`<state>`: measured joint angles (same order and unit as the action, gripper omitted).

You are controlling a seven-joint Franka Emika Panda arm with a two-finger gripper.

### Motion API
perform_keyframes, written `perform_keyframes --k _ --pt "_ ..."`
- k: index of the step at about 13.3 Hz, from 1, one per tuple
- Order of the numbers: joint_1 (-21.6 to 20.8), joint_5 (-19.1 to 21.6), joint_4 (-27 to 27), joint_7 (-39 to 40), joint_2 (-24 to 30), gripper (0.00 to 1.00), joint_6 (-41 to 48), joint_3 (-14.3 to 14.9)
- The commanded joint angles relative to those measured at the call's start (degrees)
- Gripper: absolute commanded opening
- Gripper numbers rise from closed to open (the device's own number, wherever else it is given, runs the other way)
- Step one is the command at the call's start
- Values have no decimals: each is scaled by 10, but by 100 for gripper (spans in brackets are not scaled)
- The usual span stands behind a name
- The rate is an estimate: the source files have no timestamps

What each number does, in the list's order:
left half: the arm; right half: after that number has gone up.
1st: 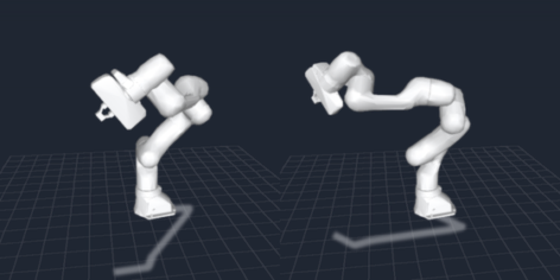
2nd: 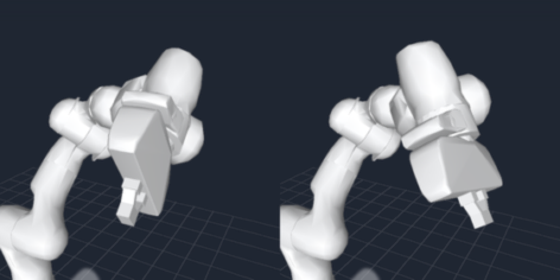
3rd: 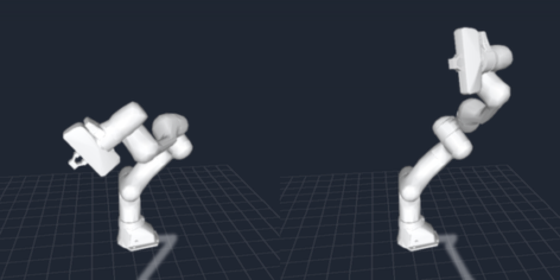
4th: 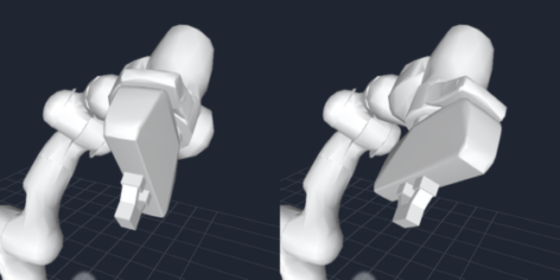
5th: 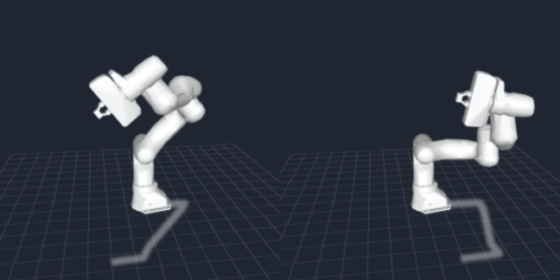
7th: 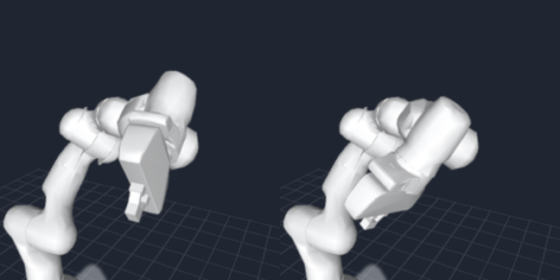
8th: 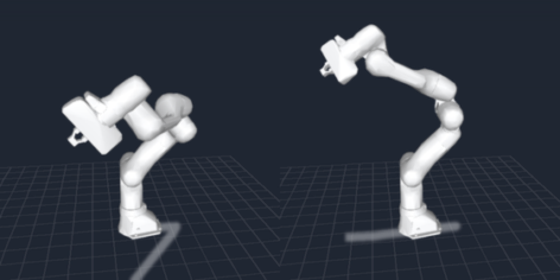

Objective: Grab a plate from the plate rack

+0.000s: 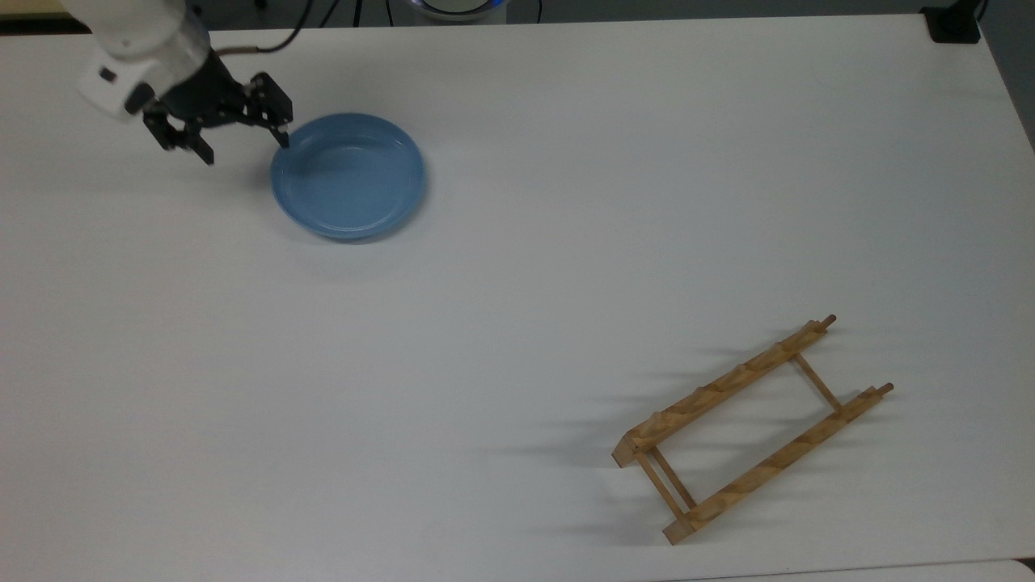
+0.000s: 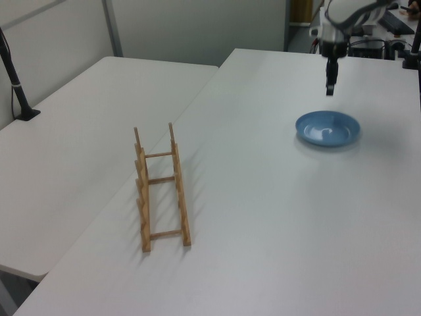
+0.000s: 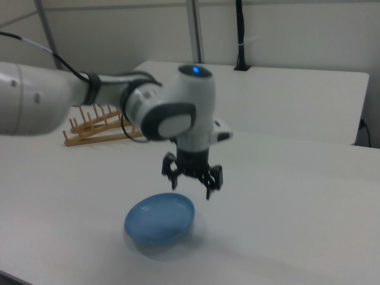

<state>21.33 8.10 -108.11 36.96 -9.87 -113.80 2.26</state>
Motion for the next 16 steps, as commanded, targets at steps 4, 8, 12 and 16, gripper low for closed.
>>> perform_keyframes --k 4,8,12,16 --pt "-103 8 155 -360 79 100 197 6" --pt "-171 1 182 -492 104 100 214 9" --pt "-218 -42 181 -471 114 100 235 6" --pt "-222 -73 173 -341 109 100 190 6"
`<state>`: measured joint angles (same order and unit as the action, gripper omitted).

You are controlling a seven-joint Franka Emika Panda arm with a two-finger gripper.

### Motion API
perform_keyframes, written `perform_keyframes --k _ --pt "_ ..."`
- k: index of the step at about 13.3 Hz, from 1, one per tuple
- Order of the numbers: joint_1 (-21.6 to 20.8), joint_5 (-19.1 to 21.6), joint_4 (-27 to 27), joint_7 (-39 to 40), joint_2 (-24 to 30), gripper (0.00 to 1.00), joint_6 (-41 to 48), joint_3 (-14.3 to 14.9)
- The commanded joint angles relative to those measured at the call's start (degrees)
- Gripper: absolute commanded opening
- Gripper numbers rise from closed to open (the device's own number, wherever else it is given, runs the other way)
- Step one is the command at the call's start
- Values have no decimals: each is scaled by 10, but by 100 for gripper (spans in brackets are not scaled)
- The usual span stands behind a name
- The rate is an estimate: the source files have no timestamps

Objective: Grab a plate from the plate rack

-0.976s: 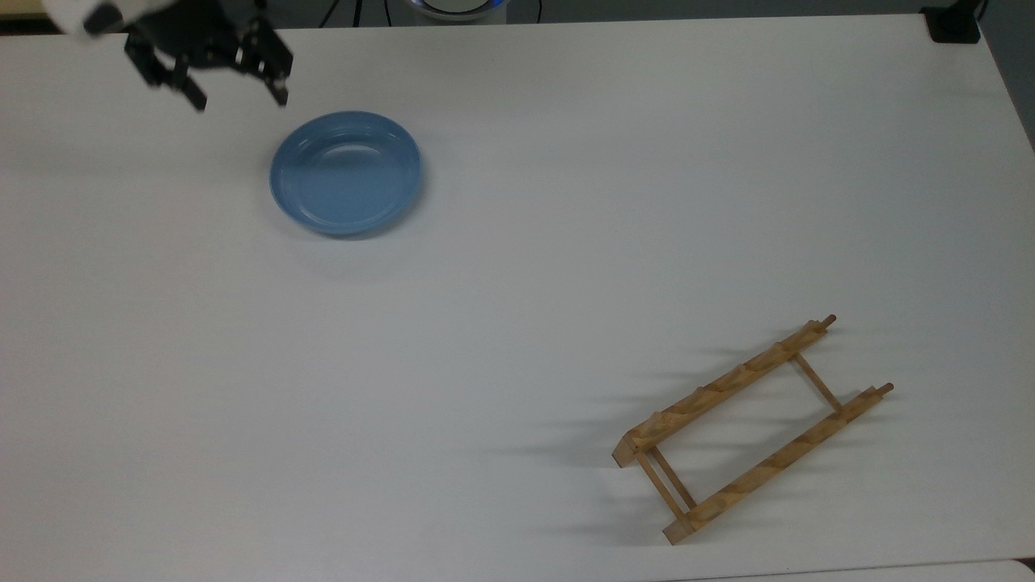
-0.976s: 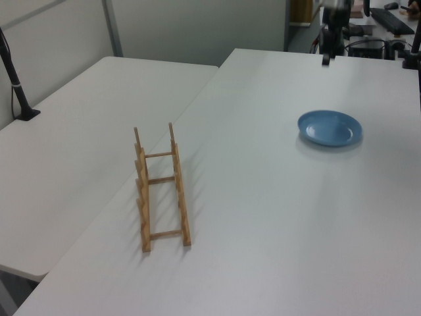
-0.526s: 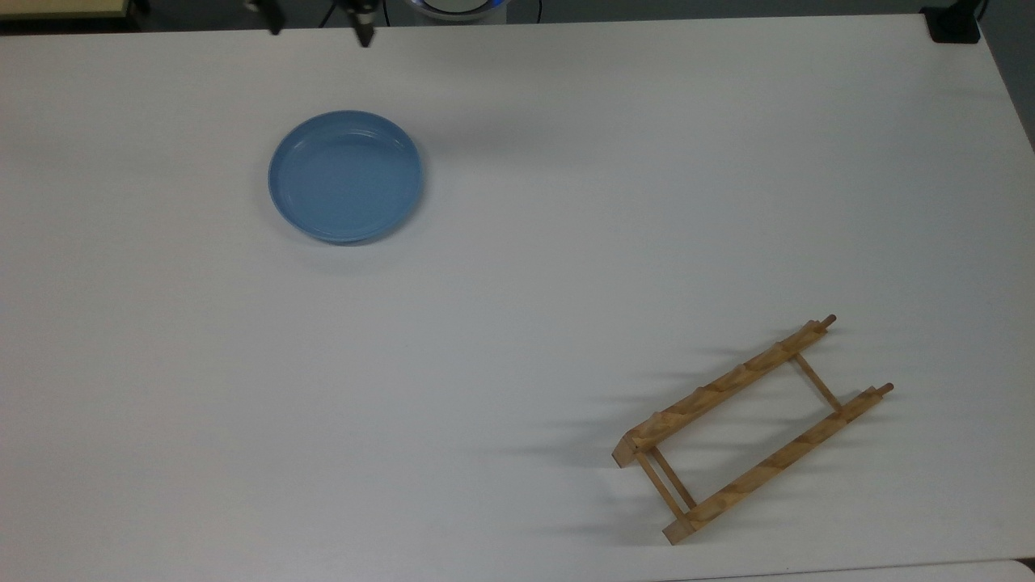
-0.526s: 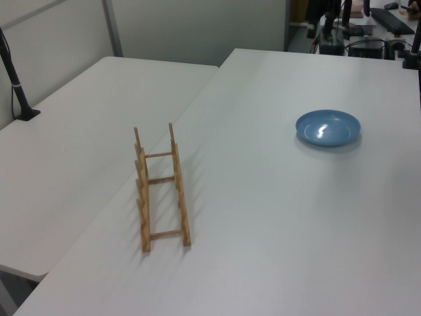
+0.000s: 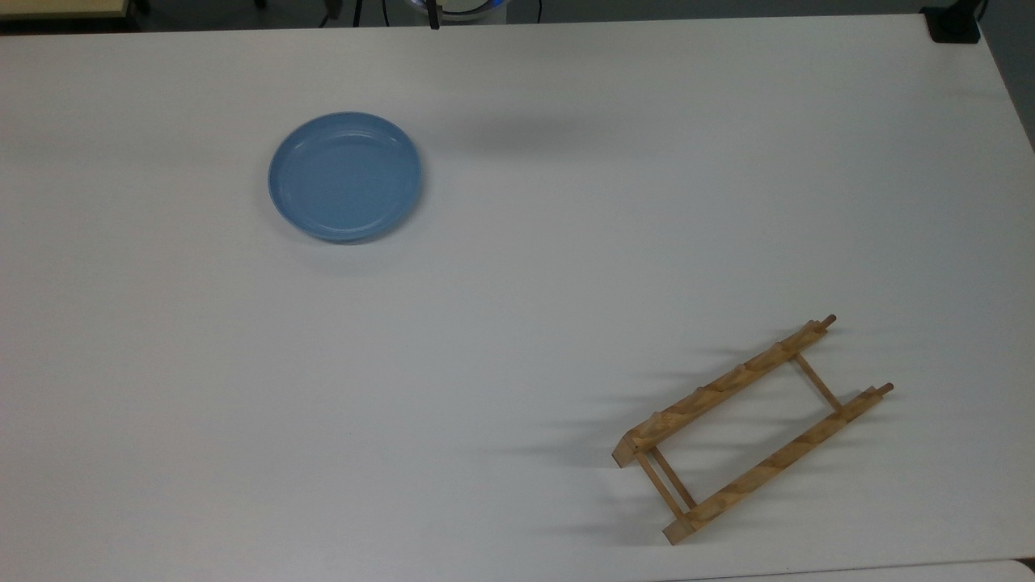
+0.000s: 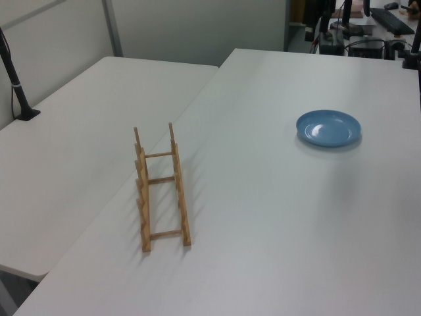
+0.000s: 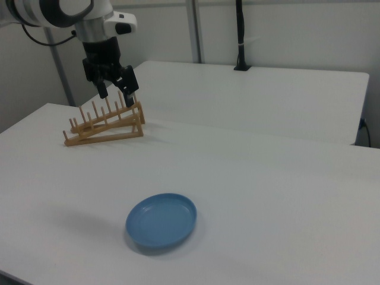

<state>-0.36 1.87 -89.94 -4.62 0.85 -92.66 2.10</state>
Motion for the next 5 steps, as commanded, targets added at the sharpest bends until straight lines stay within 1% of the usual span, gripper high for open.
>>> perform_keyframes --k 1,5 --pt "-4 -7 -10 82 2 100 -23 7" --pt "-5 -7 -10 81 0 100 -37 8"
